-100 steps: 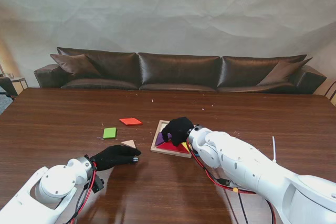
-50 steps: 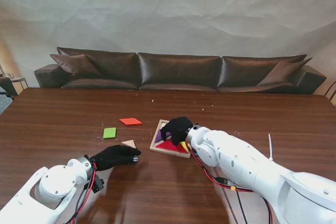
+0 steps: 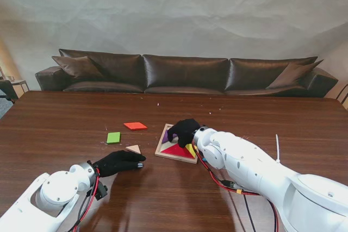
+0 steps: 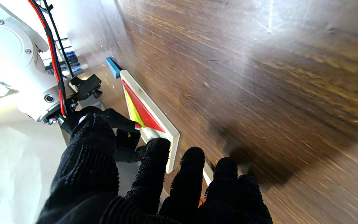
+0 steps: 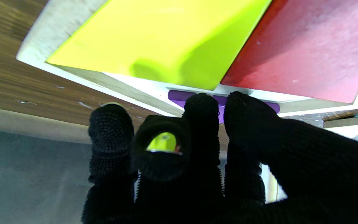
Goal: Assemble the tangram pieces into a square
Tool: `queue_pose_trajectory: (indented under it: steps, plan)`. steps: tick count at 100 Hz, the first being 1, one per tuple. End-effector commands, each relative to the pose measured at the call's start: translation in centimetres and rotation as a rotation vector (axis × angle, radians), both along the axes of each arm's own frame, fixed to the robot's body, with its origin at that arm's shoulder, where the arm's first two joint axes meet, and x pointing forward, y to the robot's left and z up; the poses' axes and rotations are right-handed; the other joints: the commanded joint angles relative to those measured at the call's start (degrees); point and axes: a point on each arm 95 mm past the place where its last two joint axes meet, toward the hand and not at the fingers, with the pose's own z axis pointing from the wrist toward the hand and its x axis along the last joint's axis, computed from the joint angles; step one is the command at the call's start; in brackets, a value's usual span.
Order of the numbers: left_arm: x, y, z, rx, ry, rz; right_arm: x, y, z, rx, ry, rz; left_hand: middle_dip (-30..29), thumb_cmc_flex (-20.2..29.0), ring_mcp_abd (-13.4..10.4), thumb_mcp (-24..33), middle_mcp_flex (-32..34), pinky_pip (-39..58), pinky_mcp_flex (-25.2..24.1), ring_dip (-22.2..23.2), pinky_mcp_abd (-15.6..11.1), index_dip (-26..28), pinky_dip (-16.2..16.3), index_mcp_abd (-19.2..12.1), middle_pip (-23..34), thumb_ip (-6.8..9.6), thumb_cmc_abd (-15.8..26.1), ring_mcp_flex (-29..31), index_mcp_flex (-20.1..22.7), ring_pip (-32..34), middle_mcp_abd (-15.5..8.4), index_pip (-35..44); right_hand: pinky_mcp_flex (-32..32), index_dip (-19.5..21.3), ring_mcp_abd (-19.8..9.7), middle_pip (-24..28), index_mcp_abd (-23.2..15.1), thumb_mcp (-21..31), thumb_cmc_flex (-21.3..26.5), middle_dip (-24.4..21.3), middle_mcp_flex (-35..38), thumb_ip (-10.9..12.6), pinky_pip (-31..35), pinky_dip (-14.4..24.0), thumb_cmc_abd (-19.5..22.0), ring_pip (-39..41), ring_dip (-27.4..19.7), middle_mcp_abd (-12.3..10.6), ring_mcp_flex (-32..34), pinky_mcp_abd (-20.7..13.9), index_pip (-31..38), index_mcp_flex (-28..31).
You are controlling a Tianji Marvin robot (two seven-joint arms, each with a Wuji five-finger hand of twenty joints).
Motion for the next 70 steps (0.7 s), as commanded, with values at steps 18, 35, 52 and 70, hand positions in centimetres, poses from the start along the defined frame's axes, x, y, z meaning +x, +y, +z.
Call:
queue_pose_trajectory:
  steps: [18,35,52,70]
  plan:
    - [-1.03,0.17,-1.71,0.016,0.070,-0.015,0.39,0.06,-0.12,-0.014,0.016,-0.012,0.12,1.47,4.36,-1.42,0.69,1.97,2.41,1.00,14.26,0.01,0.78,-0.15,0.04,1.97,3.01,1.61,0.61,0.88,-0.14,0.14,2.89,0.73,-1.04,-0.08,1.61,0.74,-0.60,0.08,-1.00,0.42,2.31,0.57,0.43,1.46,0.56,-0.61,2.21,-0.43,-0.45,-2.58]
    - [-1.07,0.17,-1.72,0.017,0.072,-0.014,0.54,-0.01,-0.09,-0.016,0.017,-0.019,0.13,1.48,4.24,-1.44,0.79,1.99,2.45,1.00,14.26,0.00,0.78,-0.16,0.08,1.96,3.03,1.65,0.54,0.90,-0.20,0.11,3.00,1.07,-1.11,-0.07,3.02,0.57,-0.65,-0.09,-0.89,0.51,2.32,0.54,0.46,1.51,0.57,-0.57,2.21,-0.39,-0.20,-4.08]
    - [-1.10,0.16,-1.73,0.017,0.074,-0.015,0.62,-0.11,0.01,-0.020,0.014,-0.023,0.12,1.51,4.33,-1.44,0.70,1.97,2.42,1.00,14.25,0.00,0.77,-0.07,0.04,1.95,3.09,1.61,0.53,0.88,-0.15,0.10,3.00,1.28,-1.28,-0.11,3.42,0.49,-0.66,-0.15,-0.99,0.50,2.32,0.52,0.47,1.44,0.54,-0.57,2.22,-0.36,0.08,-4.45]
    - [-1.11,0.16,-1.73,0.016,0.073,-0.015,0.72,-0.19,0.11,-0.028,0.017,-0.027,0.12,1.45,4.32,-1.49,0.71,1.99,2.45,1.01,14.31,0.01,0.78,-0.21,0.05,1.94,3.10,1.65,0.60,0.91,-0.13,0.14,3.02,1.37,-1.29,-0.19,4.35,0.36,-0.49,-0.26,-1.04,0.46,2.31,0.50,0.45,1.37,0.52,-0.62,2.22,-0.39,0.07,-5.21]
